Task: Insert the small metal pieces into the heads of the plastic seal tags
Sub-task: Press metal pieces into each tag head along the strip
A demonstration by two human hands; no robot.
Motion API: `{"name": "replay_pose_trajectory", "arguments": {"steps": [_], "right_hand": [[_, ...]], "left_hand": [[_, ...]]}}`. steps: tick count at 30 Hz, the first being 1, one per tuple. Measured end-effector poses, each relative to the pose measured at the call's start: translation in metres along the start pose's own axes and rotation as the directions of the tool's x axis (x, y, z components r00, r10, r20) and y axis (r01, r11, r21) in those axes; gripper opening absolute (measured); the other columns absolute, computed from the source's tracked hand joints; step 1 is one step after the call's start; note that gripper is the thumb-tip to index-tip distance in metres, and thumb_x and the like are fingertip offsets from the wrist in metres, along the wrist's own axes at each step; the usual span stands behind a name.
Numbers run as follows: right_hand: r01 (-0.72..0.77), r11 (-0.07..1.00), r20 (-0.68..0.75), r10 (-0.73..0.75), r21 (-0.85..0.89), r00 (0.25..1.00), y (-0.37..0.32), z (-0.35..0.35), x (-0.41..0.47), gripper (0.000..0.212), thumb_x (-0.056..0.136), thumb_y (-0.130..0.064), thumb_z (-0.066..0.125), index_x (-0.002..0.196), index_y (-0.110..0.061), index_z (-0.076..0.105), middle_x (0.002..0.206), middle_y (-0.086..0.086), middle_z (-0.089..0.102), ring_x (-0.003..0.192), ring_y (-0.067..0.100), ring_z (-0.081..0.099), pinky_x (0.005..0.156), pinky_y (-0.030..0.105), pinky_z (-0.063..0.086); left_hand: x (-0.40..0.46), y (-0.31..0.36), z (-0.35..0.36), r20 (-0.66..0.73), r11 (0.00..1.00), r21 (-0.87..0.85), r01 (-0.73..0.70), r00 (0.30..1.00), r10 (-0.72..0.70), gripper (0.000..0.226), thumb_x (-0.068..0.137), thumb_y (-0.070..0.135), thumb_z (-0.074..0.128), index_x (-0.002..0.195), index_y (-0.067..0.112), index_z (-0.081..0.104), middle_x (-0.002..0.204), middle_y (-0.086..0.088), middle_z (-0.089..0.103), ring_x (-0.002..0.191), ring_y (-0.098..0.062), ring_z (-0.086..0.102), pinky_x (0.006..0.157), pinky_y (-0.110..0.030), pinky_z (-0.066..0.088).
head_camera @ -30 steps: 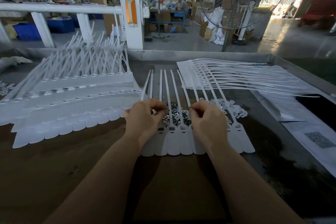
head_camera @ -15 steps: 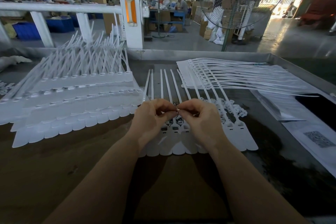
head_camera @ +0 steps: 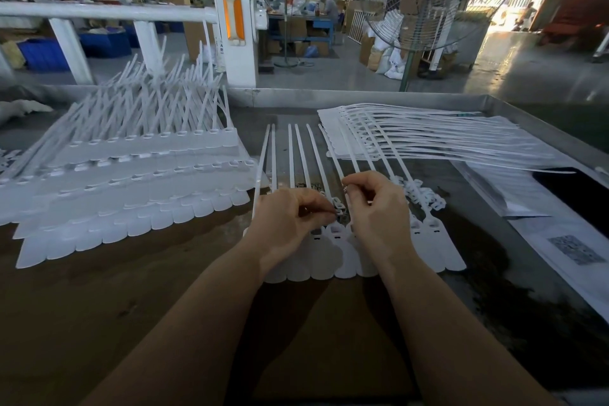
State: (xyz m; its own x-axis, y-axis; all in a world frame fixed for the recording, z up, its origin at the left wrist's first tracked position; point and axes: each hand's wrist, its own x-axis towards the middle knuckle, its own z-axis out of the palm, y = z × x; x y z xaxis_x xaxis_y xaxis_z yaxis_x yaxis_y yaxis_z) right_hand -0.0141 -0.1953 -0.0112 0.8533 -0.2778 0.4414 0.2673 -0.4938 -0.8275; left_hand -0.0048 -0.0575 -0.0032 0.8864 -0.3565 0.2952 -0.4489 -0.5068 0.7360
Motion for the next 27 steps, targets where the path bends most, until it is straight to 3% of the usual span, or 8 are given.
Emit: {"name": "replay_pose_trajectory", "arguments": {"steps": [3, 5, 12, 17, 23, 27], "right_hand": [[0.011, 1.0, -0.007, -0.011, -0.007, 1.0, 0.0, 0.0, 0.0, 0.015, 0.091, -0.004, 0.053, 0.094, -0.012, 0.066, 0.079, -0.001, 0.062, 0.073, 0.02, 0.06, 0.069, 0.032, 0.049], [0.012, 1.0, -0.007, -0.012, -0.008, 1.0, -0.001, 0.0, -0.001, 0.015, 0.09, -0.004, 0.053, 0.094, -0.011, 0.066, 0.079, -0.001, 0.062, 0.073, 0.02, 0.06, 0.069, 0.031, 0.049], [0.002, 0.999, -0.012, -0.002, -0.036, 1.0, 0.0, -0.001, -0.001, 0.016, 0.09, -0.005, 0.054, 0.094, -0.012, 0.067, 0.079, -0.004, 0.061, 0.077, 0.014, 0.058, 0.071, 0.025, 0.046], [0.0, 0.999, -0.015, -0.001, -0.034, 1.0, 0.001, 0.0, 0.0, 0.015, 0.09, -0.005, 0.055, 0.091, -0.014, 0.067, 0.073, -0.01, 0.057, 0.071, 0.01, 0.055, 0.066, 0.019, 0.041], [-0.008, 1.0, -0.013, 0.009, 0.003, 1.0, 0.002, 0.0, 0.0, 0.018, 0.09, -0.003, 0.054, 0.087, -0.018, 0.064, 0.071, -0.013, 0.056, 0.066, 0.009, 0.055, 0.062, 0.018, 0.042], [-0.016, 1.0, -0.007, 0.016, 0.007, 1.0, 0.003, 0.0, 0.001, 0.017, 0.09, -0.004, 0.054, 0.091, -0.015, 0.066, 0.075, -0.008, 0.059, 0.07, 0.014, 0.057, 0.065, 0.022, 0.045]], "left_hand": [[0.001, 0.0, 0.004, 0.065, 0.993, 0.121, 0.007, 0.998, -0.015, 0.011, 0.083, 0.026, 0.065, 0.091, 0.025, 0.072, 0.086, 0.015, 0.064, 0.089, -0.009, 0.058, 0.094, -0.04, 0.04], [0.002, 0.0, 0.005, 0.082, 0.988, 0.154, 0.011, 0.996, -0.023, 0.012, 0.085, 0.028, 0.064, 0.093, 0.027, 0.072, 0.088, 0.014, 0.063, 0.091, -0.012, 0.057, 0.095, -0.047, 0.039], [0.002, -0.002, 0.009, 0.051, 0.986, 0.168, 0.011, 0.999, -0.02, 0.008, 0.084, 0.03, 0.064, 0.088, 0.032, 0.07, 0.083, 0.02, 0.063, 0.089, -0.009, 0.058, 0.096, -0.045, 0.038], [0.001, -0.003, 0.011, 0.005, 0.96, 0.281, 0.005, 1.0, -0.006, 0.007, 0.082, 0.041, 0.063, 0.086, 0.042, 0.069, 0.078, 0.024, 0.049, 0.096, -0.008, 0.045, 0.089, -0.035, 0.027], [0.002, -0.003, 0.011, 0.007, 0.964, 0.265, -0.009, 1.0, 0.007, 0.014, 0.085, 0.037, 0.062, 0.093, 0.037, 0.072, 0.088, 0.016, 0.054, 0.1, -0.012, 0.049, 0.095, -0.044, 0.033], [0.003, -0.005, 0.011, -0.046, 0.981, 0.194, 0.004, 0.999, 0.005, 0.012, 0.084, 0.025, 0.064, 0.093, 0.028, 0.073, 0.079, 0.02, 0.049, 0.085, -0.009, 0.051, 0.09, -0.042, 0.041]]}}
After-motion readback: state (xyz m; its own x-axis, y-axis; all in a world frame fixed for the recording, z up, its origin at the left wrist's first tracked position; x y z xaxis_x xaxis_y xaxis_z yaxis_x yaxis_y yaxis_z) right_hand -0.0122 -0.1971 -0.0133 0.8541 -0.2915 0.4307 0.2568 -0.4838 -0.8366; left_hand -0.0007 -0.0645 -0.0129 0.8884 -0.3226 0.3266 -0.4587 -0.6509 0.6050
